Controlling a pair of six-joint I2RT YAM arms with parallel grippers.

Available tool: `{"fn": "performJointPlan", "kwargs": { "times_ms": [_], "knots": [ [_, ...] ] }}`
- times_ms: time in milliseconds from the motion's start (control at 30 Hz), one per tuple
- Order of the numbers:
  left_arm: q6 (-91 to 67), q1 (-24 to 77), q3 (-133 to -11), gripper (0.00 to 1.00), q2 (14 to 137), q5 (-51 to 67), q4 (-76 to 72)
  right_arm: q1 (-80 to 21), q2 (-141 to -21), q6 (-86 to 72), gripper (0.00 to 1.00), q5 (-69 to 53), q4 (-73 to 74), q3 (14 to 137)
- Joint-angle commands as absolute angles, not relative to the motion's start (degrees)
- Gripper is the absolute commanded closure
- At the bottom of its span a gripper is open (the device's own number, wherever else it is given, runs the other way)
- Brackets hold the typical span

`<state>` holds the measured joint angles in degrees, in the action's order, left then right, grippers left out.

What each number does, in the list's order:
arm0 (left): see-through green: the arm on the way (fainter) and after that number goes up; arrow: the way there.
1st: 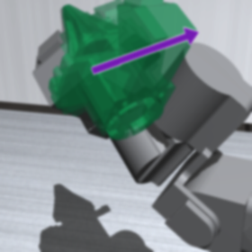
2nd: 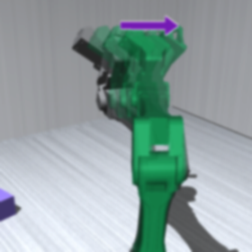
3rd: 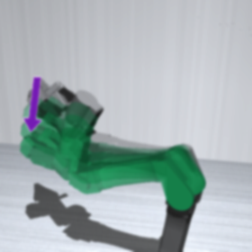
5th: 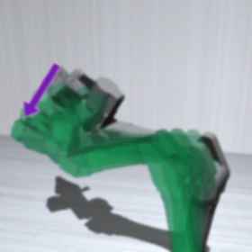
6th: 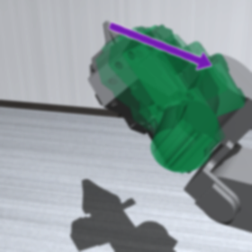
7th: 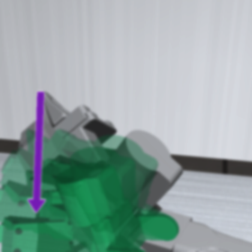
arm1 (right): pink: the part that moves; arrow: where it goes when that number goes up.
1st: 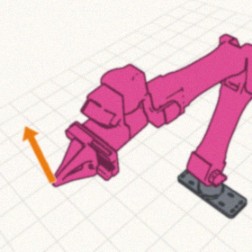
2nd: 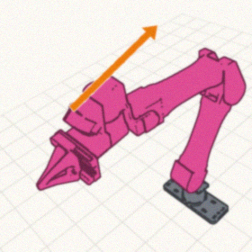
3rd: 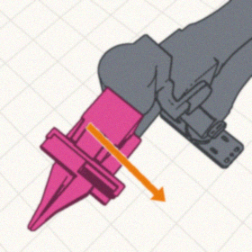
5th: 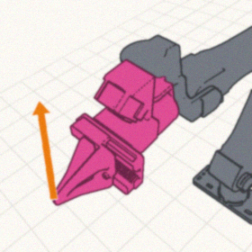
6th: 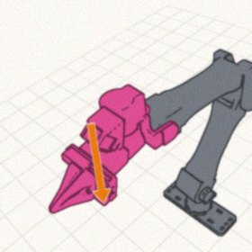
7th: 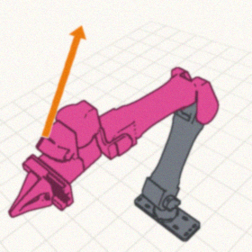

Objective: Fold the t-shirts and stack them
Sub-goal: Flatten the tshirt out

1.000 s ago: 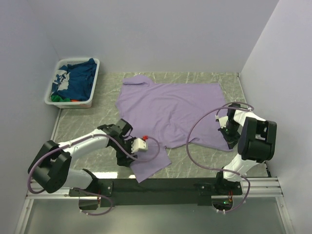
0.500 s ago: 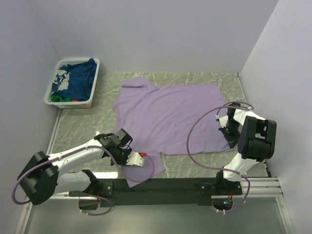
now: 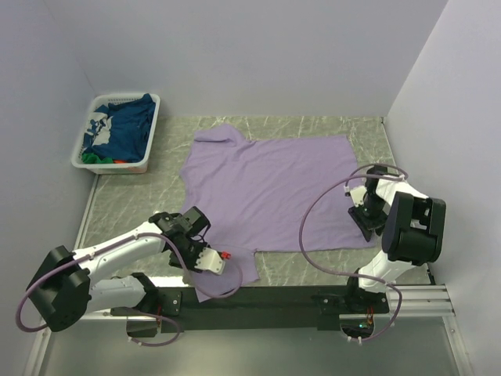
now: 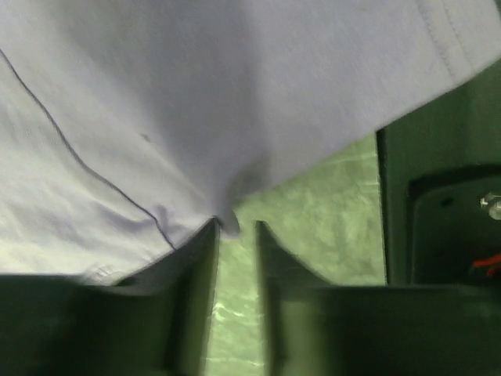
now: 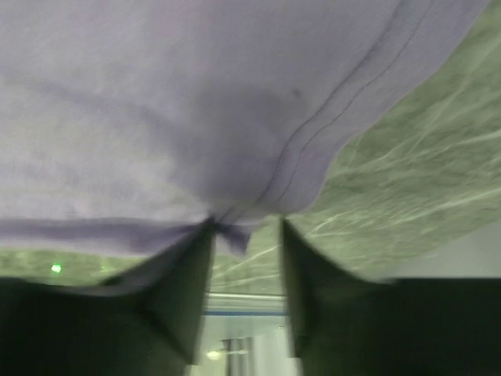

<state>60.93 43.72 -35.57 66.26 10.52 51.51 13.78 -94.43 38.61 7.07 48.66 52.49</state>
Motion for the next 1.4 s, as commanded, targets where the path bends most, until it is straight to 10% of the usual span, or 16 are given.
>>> {"fn": "performJointPlan", "kwargs": {
  "times_ms": [0, 200, 567, 1133, 1367],
  "knots": [
    [62.93, 42.11, -38.58, 0.55, 64.87, 9.67, 57.90, 14.24, -88.78, 42.45, 0.44, 2.91, 52.37, 54.66],
    [59.69, 32.18, -48.32, 0.44, 65.56, 17.56, 58.63, 14.33, -86.74, 41.67, 0.31, -7.46, 59.76, 66.69],
    [33.23, 21.62, -58.71, 0.48, 87.09, 22.59, 33.77, 8.27, -103.96, 31.38, 0.54, -12.57, 55.46, 78.40],
    [35.50, 20.83, -46.58, 0.55, 87.37, 20.47, 43.12, 5.10, -105.04, 35.41, 0.56, -5.71, 49.74, 63.46],
    [35.96, 14.17, -64.56, 0.43, 88.84, 32.42, 49.92, 9.13, -104.22, 34.55, 0.42, -20.28, 57.21, 80.65]
  ]
}}
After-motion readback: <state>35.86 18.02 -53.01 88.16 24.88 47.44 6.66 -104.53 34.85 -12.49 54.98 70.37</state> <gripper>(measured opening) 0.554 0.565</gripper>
